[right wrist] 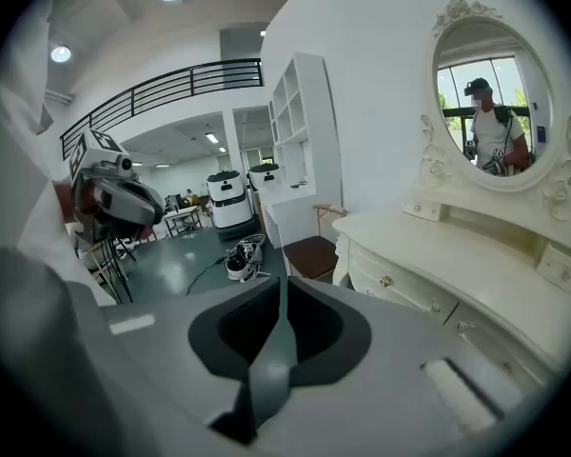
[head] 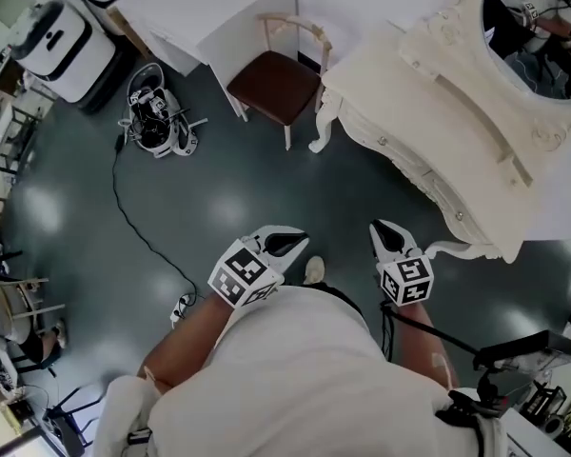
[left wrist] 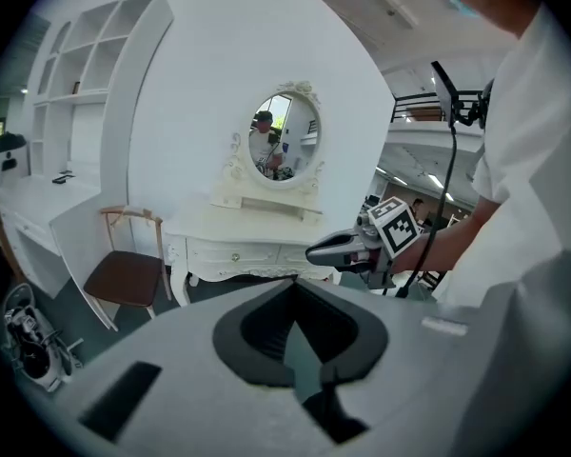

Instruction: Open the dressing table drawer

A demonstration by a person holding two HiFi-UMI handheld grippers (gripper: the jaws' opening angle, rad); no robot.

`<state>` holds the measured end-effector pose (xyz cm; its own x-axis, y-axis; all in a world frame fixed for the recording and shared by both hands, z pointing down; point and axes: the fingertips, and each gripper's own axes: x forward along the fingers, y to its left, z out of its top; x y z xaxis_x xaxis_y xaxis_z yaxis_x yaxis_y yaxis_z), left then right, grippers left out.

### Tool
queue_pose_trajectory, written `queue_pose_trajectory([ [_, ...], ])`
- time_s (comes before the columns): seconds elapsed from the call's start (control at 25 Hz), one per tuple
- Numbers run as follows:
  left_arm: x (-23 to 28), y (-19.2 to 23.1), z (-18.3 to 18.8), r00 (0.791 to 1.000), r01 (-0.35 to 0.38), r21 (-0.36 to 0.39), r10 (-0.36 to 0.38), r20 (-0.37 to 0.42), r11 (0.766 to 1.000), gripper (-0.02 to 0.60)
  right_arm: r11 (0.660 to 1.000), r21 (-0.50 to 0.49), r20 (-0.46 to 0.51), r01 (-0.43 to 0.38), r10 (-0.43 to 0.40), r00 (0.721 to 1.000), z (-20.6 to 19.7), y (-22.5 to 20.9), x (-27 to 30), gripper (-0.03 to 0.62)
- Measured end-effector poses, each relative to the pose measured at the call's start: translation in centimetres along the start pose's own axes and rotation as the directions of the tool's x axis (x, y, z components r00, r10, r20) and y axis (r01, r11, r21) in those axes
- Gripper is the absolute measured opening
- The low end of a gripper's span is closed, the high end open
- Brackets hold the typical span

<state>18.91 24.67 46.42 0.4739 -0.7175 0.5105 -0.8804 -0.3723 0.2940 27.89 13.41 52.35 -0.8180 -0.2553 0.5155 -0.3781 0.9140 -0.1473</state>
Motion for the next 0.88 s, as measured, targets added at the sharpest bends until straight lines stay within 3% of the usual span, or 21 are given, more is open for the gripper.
queue_pose_trajectory([
  [0.24, 2.3, 8.2, 1.6, 0.999, -0.030, -0.057, 0.031, 0.009, 0.998, 0.001, 1.000, 0.014, -0.016, 0.009, -0.009, 1.000, 2.5, -5.1, 7.3, 0.021],
  [0.36, 2.3, 13.5, 2.6, 1.000, -0.012, -0.052, 0.012, 0.009, 0.999, 0.001, 0.997, 0.029, -0.024, 0.066, -0.066, 0.998, 4.5, -6.5, 10.5, 0.021],
  [0.48, 2.2, 18.4, 5.0, 0.999, 0.053, -0.016, -0.053, 0.005, 0.998, 0.000, 0.986, 0.075, -0.030, 0.152, -0.150, 0.988, 7.1, -8.0, 13.3, 0.023],
  [0.68, 1.5, 25.8, 10.3, 0.984, 0.180, 0.075, -0.178, -0.027, 0.981, 0.001, 0.933, 0.190, -0.024, 0.306, -0.307, 0.951, 12.0, -11.6, 18.5, 0.028],
  [0.88, 0.9, 32.7, 12.2, 0.971, 0.234, 0.128, -0.226, -0.077, 0.964, 0.000, 0.850, 0.283, -0.038, 0.444, -0.453, 0.891, 14.2, -16.0, 22.2, 0.031],
])
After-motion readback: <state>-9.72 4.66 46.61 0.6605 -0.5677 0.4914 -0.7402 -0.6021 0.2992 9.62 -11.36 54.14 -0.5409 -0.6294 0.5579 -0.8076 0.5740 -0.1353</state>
